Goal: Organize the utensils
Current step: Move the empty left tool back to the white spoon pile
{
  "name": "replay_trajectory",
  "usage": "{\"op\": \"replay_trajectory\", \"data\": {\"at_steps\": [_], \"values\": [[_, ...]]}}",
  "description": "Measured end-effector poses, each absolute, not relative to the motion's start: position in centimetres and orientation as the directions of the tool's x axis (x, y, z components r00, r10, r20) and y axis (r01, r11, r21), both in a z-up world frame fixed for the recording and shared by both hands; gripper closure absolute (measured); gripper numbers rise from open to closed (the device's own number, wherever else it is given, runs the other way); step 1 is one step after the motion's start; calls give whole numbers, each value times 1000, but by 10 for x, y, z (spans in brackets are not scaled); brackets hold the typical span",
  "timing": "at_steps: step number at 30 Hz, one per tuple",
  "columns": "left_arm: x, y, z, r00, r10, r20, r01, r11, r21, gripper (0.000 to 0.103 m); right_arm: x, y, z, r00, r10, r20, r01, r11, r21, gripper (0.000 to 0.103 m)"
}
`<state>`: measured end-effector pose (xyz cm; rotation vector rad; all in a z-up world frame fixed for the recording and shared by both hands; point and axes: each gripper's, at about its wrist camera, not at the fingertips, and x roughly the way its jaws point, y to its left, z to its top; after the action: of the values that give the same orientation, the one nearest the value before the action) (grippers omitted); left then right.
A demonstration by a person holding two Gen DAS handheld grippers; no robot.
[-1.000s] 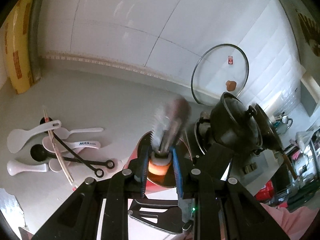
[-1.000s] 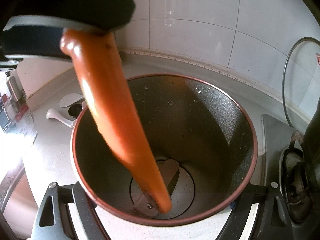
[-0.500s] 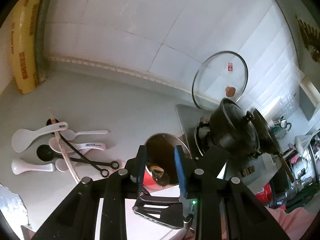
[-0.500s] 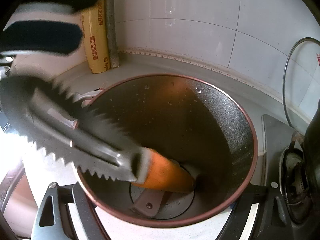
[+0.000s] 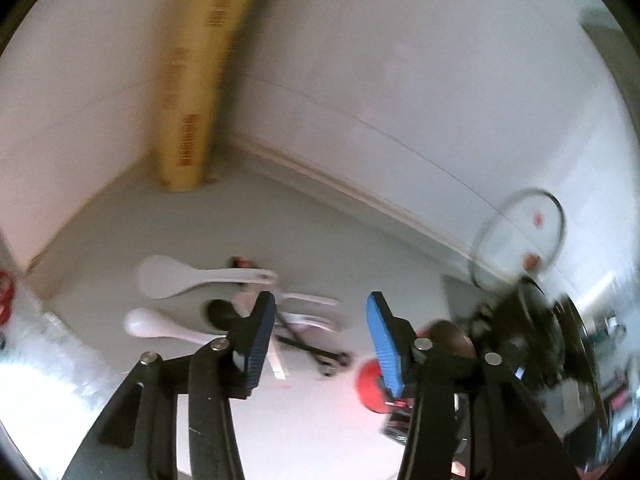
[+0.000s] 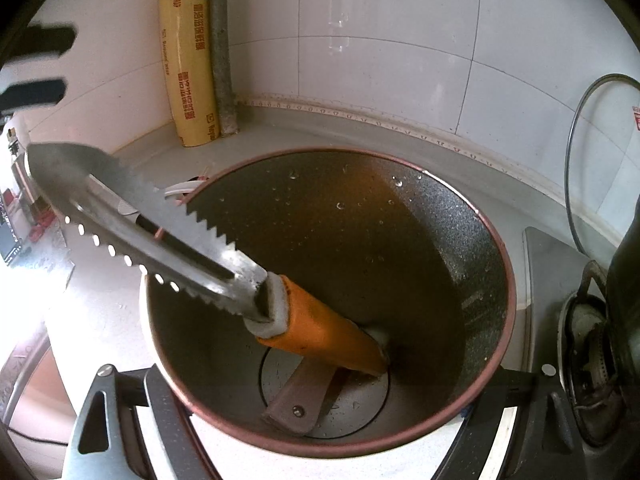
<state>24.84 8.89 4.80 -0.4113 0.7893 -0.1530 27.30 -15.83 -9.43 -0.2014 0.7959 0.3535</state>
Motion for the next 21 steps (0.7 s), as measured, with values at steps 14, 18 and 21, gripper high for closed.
{"op": "replay_trajectory", "data": {"at_steps": [14,18,21], "values": [[225,182,-14,613,-58,-788,-414,826,-383,32,280,-160,-95,640,234,-732,-382,923,-38,13],[223,195,-38,563,-52,-825,-489,783,-383,25,283,-162,-96,635,239,-734,-375,927,-23,13],[224,205,-54,542,-67,-838,-530,746,-403,16,284,-164,-96,635,239,-735,-368,930,-15,13]]}}
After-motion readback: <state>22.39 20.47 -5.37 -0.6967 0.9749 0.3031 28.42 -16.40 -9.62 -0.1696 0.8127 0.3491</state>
